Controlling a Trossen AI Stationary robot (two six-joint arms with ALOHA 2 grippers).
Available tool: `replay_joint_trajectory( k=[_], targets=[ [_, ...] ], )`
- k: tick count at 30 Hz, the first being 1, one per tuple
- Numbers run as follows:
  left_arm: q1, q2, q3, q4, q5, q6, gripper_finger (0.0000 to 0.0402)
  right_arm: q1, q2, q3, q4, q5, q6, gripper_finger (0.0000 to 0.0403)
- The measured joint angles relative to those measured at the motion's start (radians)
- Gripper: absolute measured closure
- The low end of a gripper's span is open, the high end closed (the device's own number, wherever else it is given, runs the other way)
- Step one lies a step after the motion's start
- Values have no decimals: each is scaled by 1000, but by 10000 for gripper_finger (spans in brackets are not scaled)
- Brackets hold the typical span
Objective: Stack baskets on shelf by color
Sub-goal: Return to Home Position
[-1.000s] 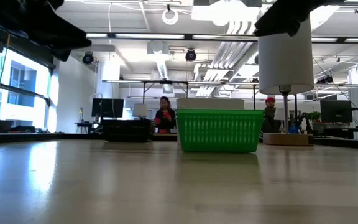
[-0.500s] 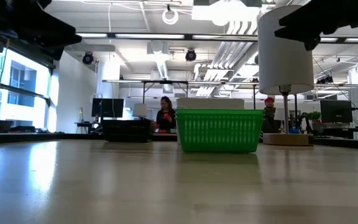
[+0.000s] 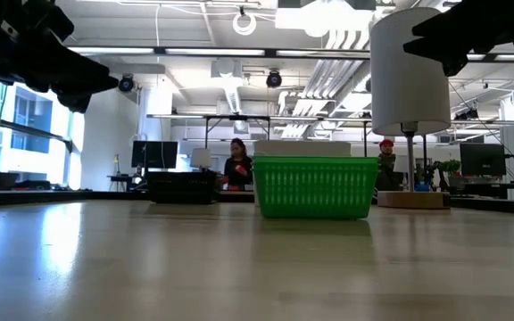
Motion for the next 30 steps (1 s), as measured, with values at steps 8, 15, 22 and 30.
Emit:
replay_joint_trajectory(
  k=[8, 15, 22, 30],
  targets=[
    [0, -5, -73, 98, 0, 0, 282, 0, 2, 0, -1, -3, 0, 238],
    [0, -5, -80, 111, 13, 33, 282, 0, 1, -102, 137, -15, -4, 238],
    [0, -5, -80, 114, 29, 93, 282, -3, -22, -264, 330, -4, -2, 238],
    [1, -5, -80, 113, 25, 113, 282, -3, -112, -281, 268, 21, -46, 238]
  ],
)
